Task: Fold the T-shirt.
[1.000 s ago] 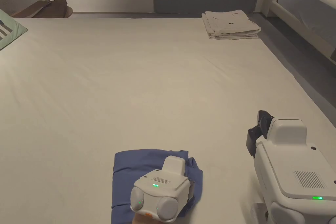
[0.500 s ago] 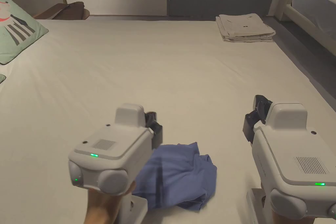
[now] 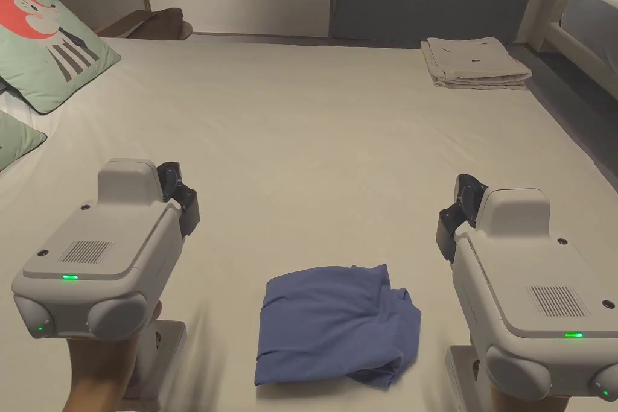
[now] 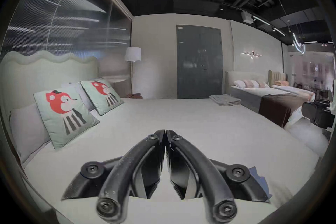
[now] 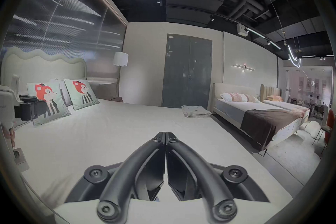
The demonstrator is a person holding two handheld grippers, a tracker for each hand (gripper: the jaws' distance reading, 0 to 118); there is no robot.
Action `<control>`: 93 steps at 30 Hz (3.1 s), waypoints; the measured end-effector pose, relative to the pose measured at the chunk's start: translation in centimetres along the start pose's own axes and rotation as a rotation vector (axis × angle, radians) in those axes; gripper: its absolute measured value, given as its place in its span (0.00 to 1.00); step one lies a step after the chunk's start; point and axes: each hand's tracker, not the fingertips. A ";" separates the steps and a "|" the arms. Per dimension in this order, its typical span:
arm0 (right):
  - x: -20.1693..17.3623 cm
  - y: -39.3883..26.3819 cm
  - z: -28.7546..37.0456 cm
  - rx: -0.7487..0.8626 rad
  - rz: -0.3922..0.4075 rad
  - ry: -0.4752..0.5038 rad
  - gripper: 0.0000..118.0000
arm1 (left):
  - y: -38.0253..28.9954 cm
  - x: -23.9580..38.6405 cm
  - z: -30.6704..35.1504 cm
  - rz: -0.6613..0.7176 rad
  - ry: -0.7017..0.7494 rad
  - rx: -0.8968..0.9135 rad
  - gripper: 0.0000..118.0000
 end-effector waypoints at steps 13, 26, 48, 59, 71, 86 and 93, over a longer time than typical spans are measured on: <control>-2.5 -8.8 -4.4 -0.365 -0.051 0.143 0.00 | -0.4 0.3 -0.5 0.014 -0.024 -0.020 0.00; -4.4 -17.0 -7.4 -0.678 -0.067 0.203 0.00 | -2.0 1.5 -1.4 0.028 -0.072 -0.108 0.00; -4.0 -16.5 -6.8 -0.666 -0.110 0.213 0.00 | -13.4 1.9 -10.9 0.553 -0.408 -0.949 0.93; -3.3 -17.1 -6.6 -0.650 -0.142 0.231 0.00 | -15.5 1.4 -10.8 0.664 -0.477 -0.961 0.16; -4.4 -6.5 -5.7 -0.334 -0.068 0.201 0.00 | -9.0 -4.3 -10.7 0.372 -0.396 -0.871 0.13; -12.7 0.6 -9.2 -0.119 -0.030 0.207 0.00 | -6.3 -33.6 -13.7 0.207 0.087 -0.863 0.13; -16.1 -0.8 -11.2 -0.158 -0.033 0.222 0.00 | -7.0 -40.1 -14.3 0.179 0.151 -0.885 0.13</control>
